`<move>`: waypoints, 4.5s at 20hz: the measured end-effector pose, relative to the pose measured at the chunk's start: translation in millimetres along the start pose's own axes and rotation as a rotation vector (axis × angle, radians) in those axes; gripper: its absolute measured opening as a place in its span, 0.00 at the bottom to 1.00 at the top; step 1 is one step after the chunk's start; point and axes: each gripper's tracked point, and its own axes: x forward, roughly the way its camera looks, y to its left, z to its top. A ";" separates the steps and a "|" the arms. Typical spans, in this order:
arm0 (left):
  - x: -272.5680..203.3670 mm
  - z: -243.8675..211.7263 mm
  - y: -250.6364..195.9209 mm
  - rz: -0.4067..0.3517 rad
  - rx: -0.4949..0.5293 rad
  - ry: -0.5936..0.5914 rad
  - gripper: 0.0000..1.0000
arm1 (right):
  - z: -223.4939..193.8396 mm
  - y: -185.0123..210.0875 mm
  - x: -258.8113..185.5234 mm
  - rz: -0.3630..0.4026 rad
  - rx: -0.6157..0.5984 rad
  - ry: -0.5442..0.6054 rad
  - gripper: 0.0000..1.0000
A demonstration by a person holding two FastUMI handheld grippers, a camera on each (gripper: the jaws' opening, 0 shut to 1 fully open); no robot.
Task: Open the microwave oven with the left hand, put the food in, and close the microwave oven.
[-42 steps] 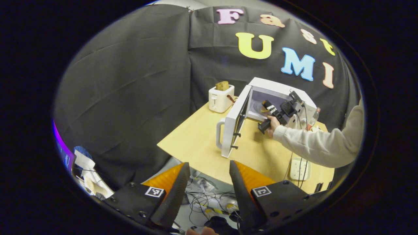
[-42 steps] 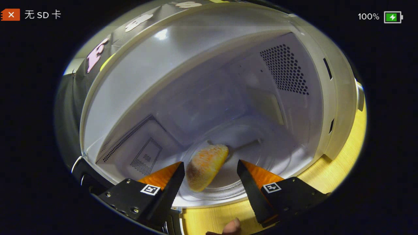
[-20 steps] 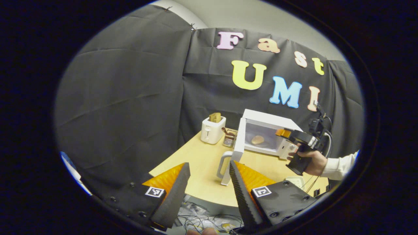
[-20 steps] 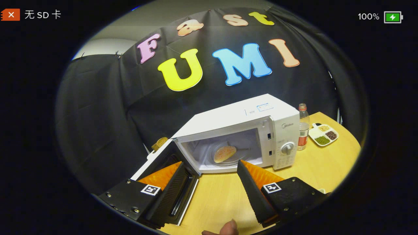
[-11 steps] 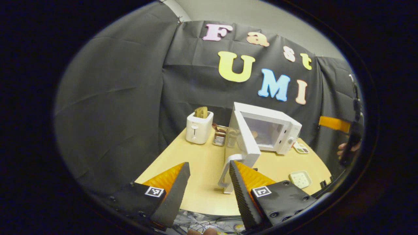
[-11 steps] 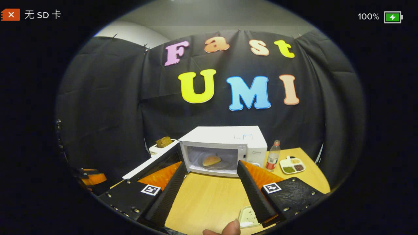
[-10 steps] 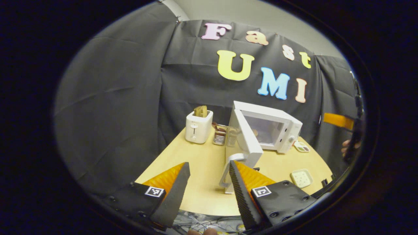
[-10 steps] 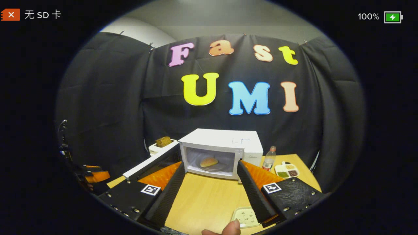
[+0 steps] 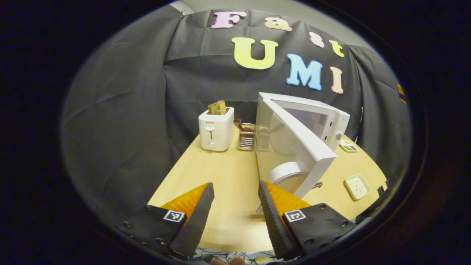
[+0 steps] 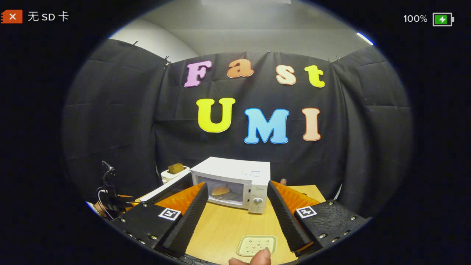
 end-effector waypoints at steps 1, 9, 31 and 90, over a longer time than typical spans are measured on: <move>-0.4 1.1 -4.6 0.003 -0.009 0.000 0.82 | -0.1 -8.9 -4.4 -0.006 0.010 0.004 0.98; -7.5 8.2 -66.0 0.060 -0.024 0.010 0.82 | 7.8 -70.9 -41.5 0.024 0.041 0.004 0.98; 133.8 98.4 -282.2 -0.368 0.196 -0.094 0.82 | -6.6 -103.5 -17.3 -0.316 0.136 0.066 0.98; -337.0 289.2 -319.5 0.078 -0.018 -0.583 0.86 | 109.1 -135.5 -40.8 0.089 0.025 -0.203 0.98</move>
